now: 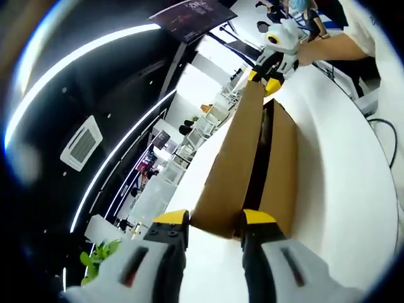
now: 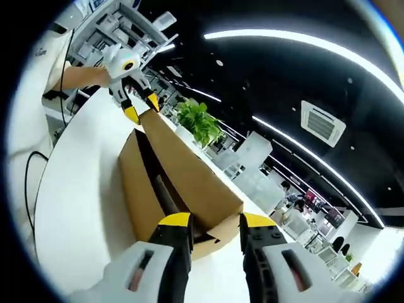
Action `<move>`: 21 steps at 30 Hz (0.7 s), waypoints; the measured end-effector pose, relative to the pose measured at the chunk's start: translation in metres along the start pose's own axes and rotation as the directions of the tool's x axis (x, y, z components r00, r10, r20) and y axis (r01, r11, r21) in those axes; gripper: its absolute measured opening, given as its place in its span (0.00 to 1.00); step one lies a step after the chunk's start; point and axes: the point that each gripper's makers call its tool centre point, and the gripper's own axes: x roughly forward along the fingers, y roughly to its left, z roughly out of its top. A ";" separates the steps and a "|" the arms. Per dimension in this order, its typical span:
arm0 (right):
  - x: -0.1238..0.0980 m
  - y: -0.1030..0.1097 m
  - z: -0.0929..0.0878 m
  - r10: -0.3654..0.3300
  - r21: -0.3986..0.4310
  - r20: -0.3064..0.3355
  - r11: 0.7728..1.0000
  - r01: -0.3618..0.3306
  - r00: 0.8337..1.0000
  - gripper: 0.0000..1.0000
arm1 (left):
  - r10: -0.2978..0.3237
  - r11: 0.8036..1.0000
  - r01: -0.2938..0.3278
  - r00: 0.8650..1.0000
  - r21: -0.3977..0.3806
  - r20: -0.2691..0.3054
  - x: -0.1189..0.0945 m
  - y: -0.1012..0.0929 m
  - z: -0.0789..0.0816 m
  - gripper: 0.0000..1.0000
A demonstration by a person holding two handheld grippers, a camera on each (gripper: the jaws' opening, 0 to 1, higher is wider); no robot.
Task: Operate the shoe box by opening the lid, removing the specified soft item, and placing it in the target area until the item is outside and the box remains undamaged.
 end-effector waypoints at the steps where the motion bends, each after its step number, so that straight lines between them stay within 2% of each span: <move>1: 0.000 0.001 0.000 -0.004 -0.004 -0.002 1.000 0.004 1.000 0.28 | 0.000 1.000 0.000 1.000 0.000 -0.001 0.000 0.000 0.000 0.33; 4: 0.001 0.001 0.000 -0.017 0.017 -0.016 1.000 0.017 1.000 0.27 | 0.012 1.000 -0.012 1.000 -0.017 0.001 0.000 0.000 0.000 0.33; 9: 0.000 0.000 -0.002 -0.109 0.072 -0.051 0.991 0.113 0.993 0.21 | 0.084 0.988 -0.083 0.996 -0.131 0.001 0.000 0.005 -0.002 0.34; 12: 0.000 -0.006 -0.003 -0.218 0.067 -0.092 0.972 0.224 0.972 0.14 | 0.118 0.982 -0.115 0.993 -0.149 0.009 -0.001 0.008 0.000 0.34; 15: 0.000 -0.010 0.001 -0.272 0.117 -0.098 0.952 0.283 0.957 0.09 | 0.139 0.980 -0.136 0.990 -0.144 0.013 -0.001 0.012 0.001 0.34; 18: -0.002 -0.015 0.005 -0.341 0.187 -0.092 0.917 0.353 0.935 0.06 | 0.153 0.977 -0.148 0.988 -0.150 0.020 -0.001 0.016 0.002 0.34; 21: -0.002 -0.019 0.006 -0.393 0.211 -0.083 0.891 0.401 0.916 0.04 | 0.165 0.975 -0.159 0.986 -0.155 0.031 0.000 0.022 0.005 0.34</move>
